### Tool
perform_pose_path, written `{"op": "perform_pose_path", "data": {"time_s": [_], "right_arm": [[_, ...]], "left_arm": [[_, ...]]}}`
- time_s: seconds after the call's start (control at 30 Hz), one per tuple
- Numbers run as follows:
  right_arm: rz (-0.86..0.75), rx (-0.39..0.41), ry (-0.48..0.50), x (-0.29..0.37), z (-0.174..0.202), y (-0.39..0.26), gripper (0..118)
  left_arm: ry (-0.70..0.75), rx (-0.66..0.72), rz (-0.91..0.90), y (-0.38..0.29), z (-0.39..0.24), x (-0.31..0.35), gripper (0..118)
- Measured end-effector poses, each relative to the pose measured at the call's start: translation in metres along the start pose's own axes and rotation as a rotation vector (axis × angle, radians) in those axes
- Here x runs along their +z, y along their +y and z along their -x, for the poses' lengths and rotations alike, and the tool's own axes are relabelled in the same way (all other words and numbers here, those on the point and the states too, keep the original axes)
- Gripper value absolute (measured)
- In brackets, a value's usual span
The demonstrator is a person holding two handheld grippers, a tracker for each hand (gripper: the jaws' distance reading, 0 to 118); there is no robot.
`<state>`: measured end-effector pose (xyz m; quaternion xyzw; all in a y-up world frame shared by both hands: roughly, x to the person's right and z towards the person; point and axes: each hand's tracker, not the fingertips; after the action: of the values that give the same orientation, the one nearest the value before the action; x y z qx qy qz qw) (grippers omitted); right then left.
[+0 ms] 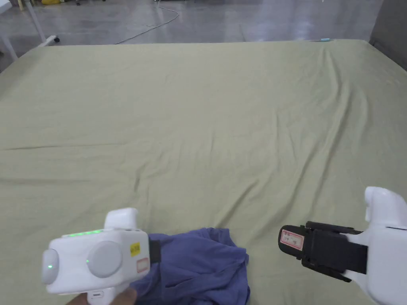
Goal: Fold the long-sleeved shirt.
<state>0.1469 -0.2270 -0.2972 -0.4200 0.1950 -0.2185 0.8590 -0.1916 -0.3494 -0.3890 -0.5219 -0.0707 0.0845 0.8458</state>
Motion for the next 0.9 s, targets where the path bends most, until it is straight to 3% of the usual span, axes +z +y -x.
{"op": "perform_pose_path", "data": {"time_s": [0.07,0.23,0.33,0.47,0.53,0.7,0.8,0.9], "right_arm": [[0.039,0.049,-0.084,-0.010,0.007,-0.006,0],[0.082,0.043,-0.114,-0.021,0.011,-0.014,0],[0.084,0.040,-0.146,-0.015,0.007,-0.015,0],[0.074,0.043,-0.208,-0.006,0.000,-0.013,0],[0.070,0.040,-0.215,-0.006,-0.003,-0.012,0],[0.065,0.000,-0.210,-0.023,-0.004,-0.005,0],[0.108,-0.042,-0.179,-0.063,0.002,0.000,0],[0.207,-0.019,-0.128,-0.121,0.013,-0.002,0]], "left_arm": [[-0.064,-0.033,0.101,-0.017,-0.022,-0.019,3],[-0.121,-0.106,0.205,-0.053,-0.070,-0.051,3],[-0.086,-0.179,0.158,-0.066,-0.098,-0.048,3],[-0.350,-0.117,0.283,-0.081,-0.125,-0.049,3],[-0.381,-0.130,0.271,-0.082,-0.130,-0.047,3],[-0.489,0.049,0.146,-0.028,-0.059,0.007,3],[-0.330,0.115,-0.012,0.015,0.015,0.041,3],[-0.142,0.107,-0.068,0.036,0.077,0.049,3]]}}
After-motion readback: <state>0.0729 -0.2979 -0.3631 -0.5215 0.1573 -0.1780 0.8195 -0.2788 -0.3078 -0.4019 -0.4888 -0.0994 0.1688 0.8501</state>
